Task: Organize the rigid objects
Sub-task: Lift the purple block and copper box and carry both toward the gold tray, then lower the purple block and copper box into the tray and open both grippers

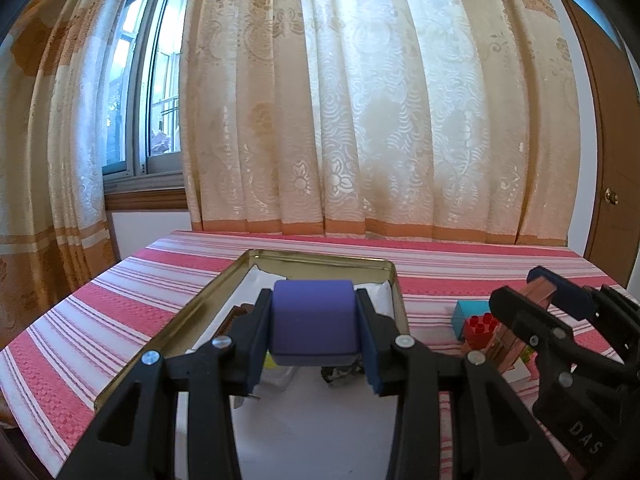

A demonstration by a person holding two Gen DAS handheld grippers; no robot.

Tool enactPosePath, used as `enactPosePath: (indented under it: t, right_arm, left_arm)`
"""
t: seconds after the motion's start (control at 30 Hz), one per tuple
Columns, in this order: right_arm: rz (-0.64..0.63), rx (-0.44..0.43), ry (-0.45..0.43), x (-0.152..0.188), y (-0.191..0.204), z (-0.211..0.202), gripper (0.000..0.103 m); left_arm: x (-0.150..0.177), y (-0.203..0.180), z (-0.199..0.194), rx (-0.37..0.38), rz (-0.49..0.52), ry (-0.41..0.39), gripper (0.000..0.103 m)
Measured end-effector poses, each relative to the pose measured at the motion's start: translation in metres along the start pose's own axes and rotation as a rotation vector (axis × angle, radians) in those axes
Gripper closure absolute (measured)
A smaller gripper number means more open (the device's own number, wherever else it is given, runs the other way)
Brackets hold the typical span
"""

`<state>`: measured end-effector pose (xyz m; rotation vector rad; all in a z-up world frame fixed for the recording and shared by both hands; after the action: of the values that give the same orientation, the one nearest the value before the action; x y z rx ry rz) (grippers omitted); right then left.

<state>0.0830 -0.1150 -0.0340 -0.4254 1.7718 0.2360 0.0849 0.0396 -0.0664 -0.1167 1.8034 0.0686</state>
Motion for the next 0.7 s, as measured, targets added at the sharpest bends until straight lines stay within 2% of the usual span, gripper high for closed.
enactPosePath:
  t: [0.7]
  right_arm:
    - [-0.021, -0.039, 0.003, -0.002, 0.020, 0.007, 0.056]
  left_arm:
    - [0.000, 0.019, 0.001, -0.012, -0.013, 0.004, 0.064]
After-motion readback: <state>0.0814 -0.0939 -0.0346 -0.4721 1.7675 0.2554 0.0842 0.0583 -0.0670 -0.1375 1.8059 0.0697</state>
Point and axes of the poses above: each gripper's, at about its wrist camera, not at the fingertips, and z roughly the way its jaws point, y to its left, x to its underside, the point moved 2 cm from there along z, roughly the way its jaws point, and after that the axes turned 2 degrees about -y, right-handed, at the moved point
